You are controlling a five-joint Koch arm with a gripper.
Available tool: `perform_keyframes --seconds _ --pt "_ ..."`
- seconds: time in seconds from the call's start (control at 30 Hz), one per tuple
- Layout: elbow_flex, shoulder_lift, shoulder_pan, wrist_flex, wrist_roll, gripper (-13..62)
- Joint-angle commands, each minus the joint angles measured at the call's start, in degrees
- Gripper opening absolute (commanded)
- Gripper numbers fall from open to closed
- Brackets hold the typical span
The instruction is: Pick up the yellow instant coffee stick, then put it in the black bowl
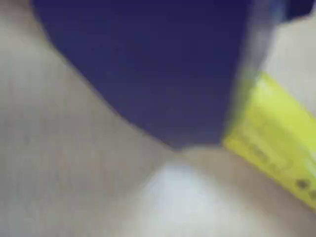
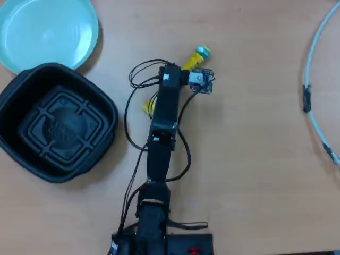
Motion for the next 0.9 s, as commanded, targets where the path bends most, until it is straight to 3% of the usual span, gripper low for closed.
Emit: perform_keyframes --seconds 0.0,0.23,0.37,0.6,0.87 --pt "-3.9 0.3 -0.5 3.6 -1.8 -9.1" --pt "-3.3 0.4 -0.3 8.7 -0.8 -6.0" --pt "-3.2 0.4 -0.5 11.4 10.1 -6.0" --pt "-2.9 7.3 -1.9 20.0 41.0 -5.9" --pt "-3.2 17.2 -4.3 21.9 44.8 -6.0"
